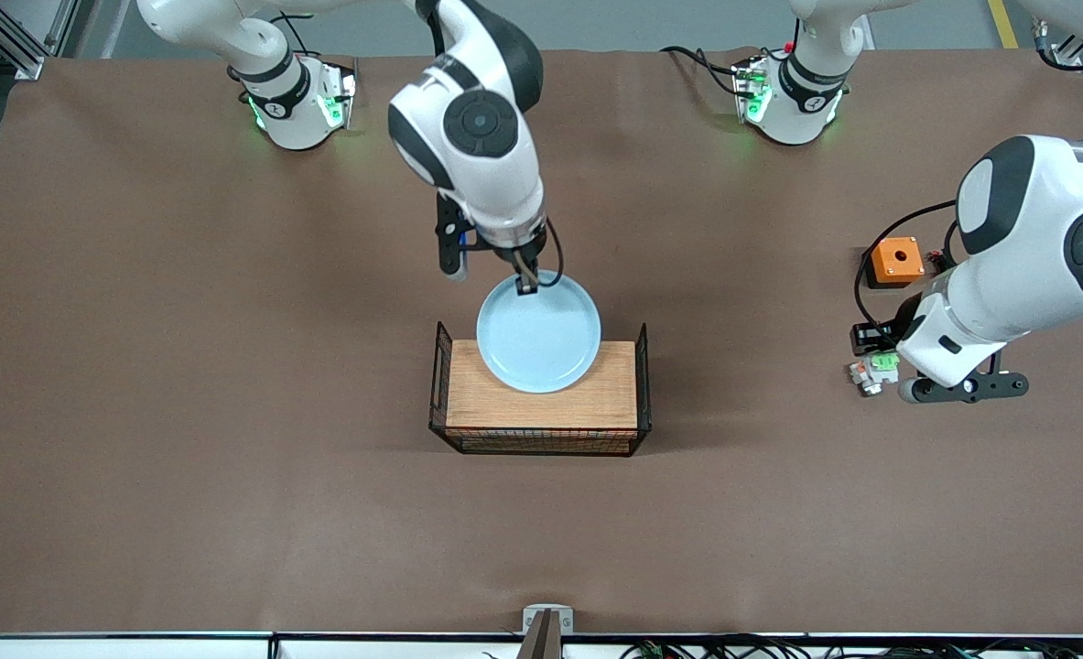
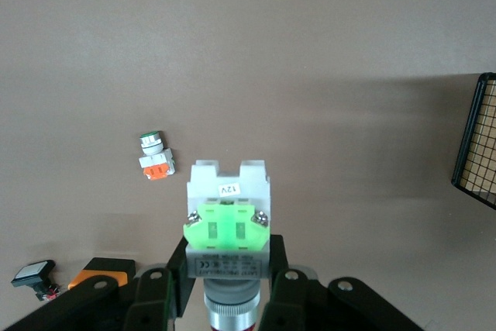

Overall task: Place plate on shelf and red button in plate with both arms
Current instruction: 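Carry the plate with the right gripper and lower it into the tray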

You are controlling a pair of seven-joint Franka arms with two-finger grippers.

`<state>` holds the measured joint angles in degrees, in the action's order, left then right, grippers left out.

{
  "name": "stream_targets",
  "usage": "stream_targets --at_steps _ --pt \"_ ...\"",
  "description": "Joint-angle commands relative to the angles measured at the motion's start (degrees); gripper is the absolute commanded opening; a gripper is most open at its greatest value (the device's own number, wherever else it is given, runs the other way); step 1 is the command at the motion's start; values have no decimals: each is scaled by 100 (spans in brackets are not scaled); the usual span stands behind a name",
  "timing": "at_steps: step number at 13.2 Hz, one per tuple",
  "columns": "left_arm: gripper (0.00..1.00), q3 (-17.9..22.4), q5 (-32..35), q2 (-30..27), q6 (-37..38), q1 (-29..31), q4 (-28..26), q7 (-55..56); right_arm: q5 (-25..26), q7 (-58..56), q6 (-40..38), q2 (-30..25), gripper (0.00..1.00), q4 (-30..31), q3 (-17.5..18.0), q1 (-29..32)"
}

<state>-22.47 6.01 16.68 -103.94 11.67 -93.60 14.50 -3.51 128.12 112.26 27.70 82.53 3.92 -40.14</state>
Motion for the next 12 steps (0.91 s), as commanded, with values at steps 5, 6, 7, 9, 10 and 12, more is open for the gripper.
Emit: stream_targets --at_steps 5,6,7,9,10,12 --pt "0 -39 94 -77 -21 11 26 88 456 196 427 473 5 -211 74 120" --pt "0 -39 94 -77 -21 11 26 88 457 196 524 535 5 -211 74 112" --pt "0 -47 94 -86 -21 11 35 79 466 204 560 605 5 -220 74 94" --pt "0 -56 67 -95 -12 19 35 88 466 187 587 675 10 -272 74 103" --pt "0 -56 76 -86 -21 20 35 88 466 187 587 676 20 -281 74 103" --pt "0 -56 102 -60 -21 11 52 79 431 257 578 667 85 -307 83 111"
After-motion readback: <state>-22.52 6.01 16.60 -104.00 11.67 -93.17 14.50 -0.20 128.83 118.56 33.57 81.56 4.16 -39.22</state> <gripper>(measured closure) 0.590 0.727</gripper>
